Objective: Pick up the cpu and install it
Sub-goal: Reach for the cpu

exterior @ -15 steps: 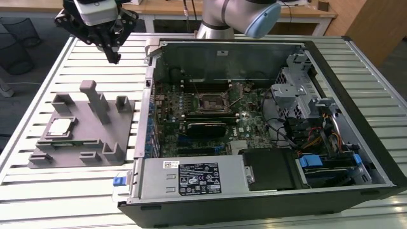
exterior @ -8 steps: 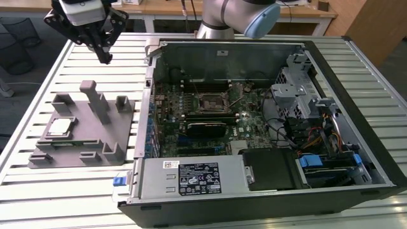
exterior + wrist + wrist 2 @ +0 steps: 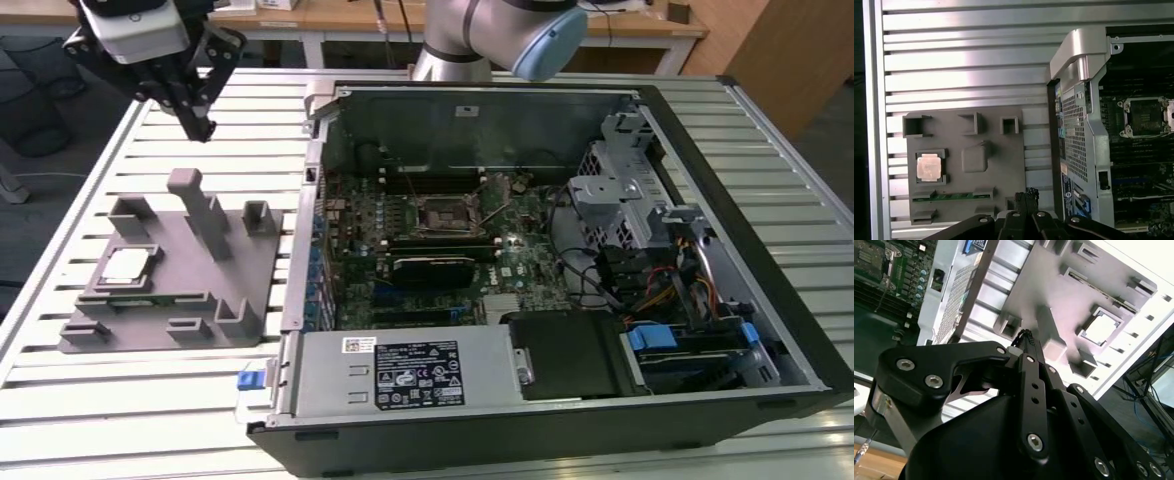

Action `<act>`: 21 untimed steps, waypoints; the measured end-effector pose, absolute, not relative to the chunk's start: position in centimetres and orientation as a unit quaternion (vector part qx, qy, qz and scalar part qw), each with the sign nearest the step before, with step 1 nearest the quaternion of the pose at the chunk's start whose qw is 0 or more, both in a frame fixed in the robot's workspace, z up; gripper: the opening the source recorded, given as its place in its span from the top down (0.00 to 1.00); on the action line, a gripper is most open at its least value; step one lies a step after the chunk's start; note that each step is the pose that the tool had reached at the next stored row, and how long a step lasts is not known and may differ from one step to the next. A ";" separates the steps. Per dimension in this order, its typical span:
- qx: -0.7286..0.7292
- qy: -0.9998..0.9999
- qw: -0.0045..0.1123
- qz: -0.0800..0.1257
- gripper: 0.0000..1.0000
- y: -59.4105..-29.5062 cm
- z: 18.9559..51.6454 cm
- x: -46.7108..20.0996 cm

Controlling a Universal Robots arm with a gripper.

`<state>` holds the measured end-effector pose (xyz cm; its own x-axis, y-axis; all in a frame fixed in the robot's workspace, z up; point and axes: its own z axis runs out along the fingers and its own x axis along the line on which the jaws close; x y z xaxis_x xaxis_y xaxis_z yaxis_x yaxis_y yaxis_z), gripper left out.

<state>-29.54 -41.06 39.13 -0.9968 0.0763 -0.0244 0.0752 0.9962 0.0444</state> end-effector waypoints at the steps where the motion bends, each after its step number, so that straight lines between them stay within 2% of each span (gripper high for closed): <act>1: 0.038 0.999 0.013 0.022 0.89 -41.2 39.1 -29.7; 21: 0.038 0.999 0.013 0.022 0.89 -42.0 38.9 -37.9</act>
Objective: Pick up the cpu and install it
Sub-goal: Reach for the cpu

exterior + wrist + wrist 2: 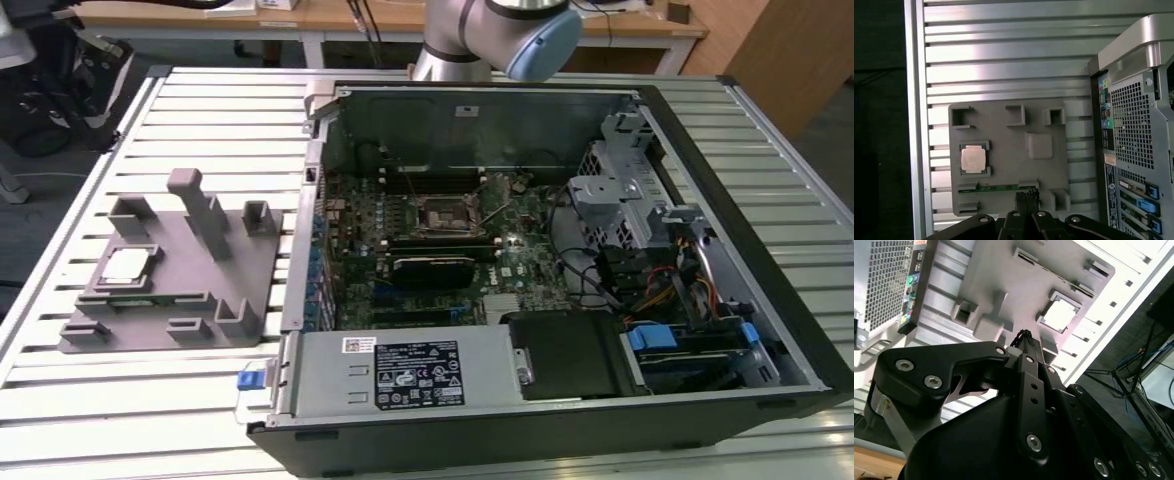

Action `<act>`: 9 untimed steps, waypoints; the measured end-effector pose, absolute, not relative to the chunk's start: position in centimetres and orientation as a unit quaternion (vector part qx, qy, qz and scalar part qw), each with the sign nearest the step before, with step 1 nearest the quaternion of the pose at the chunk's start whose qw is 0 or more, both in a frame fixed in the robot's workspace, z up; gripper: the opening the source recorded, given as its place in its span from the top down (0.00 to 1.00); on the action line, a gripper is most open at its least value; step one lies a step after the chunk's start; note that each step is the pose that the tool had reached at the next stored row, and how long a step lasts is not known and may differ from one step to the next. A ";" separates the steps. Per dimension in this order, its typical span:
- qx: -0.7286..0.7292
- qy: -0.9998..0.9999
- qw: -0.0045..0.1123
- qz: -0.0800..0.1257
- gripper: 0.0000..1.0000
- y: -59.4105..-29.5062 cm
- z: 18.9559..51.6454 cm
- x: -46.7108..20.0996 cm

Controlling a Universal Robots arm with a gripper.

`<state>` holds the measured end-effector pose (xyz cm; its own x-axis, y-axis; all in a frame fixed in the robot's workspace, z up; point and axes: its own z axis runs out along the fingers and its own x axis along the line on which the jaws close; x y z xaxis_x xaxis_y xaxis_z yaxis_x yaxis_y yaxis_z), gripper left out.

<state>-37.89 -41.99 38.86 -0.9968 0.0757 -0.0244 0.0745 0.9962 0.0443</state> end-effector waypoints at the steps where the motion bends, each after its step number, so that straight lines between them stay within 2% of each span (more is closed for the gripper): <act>1: 0.038 0.999 0.013 0.022 0.89 -42.0 38.8 -38.2; 9: 0.036 0.999 0.013 0.022 0.89 -42.0 38.8 -38.7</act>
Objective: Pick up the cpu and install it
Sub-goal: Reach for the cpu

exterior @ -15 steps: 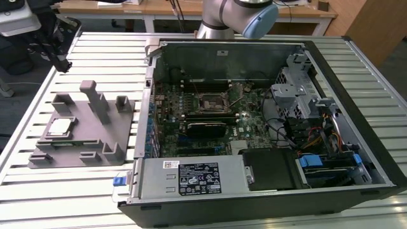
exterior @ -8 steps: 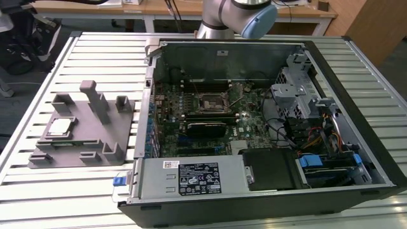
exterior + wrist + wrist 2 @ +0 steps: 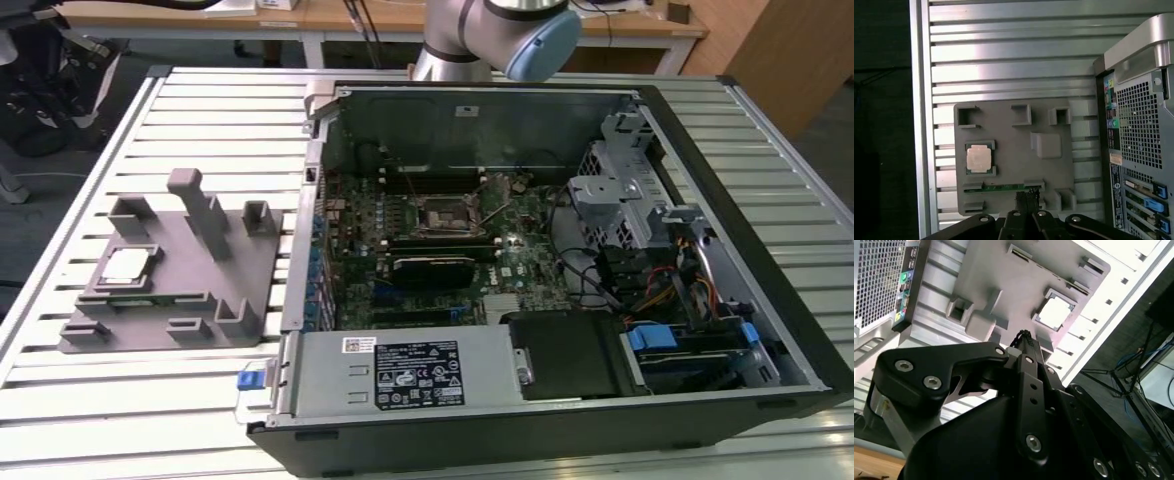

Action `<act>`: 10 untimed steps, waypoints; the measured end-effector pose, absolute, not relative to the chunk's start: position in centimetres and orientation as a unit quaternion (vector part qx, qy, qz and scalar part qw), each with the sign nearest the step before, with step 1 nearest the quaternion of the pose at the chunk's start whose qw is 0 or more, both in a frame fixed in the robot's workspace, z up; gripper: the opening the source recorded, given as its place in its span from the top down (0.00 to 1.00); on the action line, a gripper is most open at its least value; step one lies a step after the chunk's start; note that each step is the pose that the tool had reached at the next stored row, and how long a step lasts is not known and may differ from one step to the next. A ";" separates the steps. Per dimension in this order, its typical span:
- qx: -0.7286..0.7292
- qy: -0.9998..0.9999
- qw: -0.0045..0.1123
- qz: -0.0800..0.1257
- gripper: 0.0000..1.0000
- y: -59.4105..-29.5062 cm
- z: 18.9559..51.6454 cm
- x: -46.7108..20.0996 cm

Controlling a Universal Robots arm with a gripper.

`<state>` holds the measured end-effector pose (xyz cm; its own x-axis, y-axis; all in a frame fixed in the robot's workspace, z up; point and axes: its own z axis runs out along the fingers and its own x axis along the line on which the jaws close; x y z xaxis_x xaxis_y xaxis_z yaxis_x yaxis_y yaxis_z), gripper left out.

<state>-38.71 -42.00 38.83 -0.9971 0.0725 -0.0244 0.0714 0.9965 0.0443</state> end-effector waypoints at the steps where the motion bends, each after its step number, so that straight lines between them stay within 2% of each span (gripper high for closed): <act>1: 0.035 0.999 0.013 0.022 0.89 -42.0 38.8 -39.0; 10: 0.033 0.999 0.013 0.022 0.89 -42.0 38.7 -40.8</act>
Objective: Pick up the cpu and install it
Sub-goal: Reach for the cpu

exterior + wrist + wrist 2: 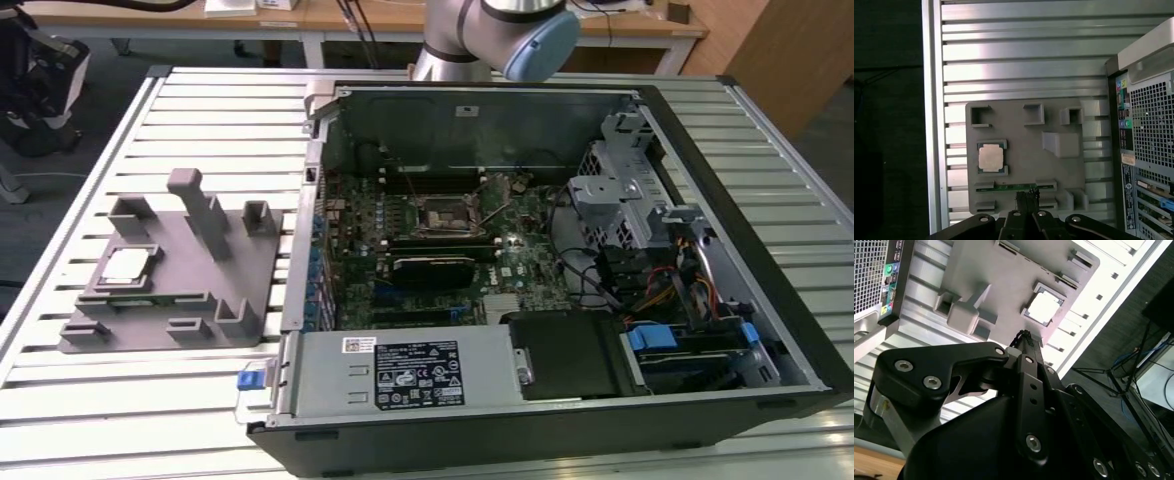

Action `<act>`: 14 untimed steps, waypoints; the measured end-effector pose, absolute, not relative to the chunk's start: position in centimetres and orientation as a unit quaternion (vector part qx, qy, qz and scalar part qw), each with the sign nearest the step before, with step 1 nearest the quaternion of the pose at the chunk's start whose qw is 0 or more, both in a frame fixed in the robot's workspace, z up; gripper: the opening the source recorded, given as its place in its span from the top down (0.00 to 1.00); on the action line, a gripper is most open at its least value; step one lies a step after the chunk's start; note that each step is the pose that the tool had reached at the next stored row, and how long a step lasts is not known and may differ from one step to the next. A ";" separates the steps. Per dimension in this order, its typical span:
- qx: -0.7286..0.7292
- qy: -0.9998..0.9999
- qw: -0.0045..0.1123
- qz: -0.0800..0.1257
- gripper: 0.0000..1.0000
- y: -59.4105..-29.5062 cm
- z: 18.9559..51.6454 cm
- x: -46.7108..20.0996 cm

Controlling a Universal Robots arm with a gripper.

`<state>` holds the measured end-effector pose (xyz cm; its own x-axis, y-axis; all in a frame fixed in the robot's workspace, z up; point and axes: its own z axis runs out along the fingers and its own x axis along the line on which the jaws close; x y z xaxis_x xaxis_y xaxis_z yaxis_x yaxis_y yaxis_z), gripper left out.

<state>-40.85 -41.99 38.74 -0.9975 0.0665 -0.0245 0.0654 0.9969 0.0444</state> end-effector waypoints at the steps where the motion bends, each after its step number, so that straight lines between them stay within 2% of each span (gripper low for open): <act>1: 0.033 0.999 0.013 0.022 0.89 -42.0 38.7 -41.1; 14: 0.033 0.999 0.013 0.023 0.89 -42.0 38.7 -43.3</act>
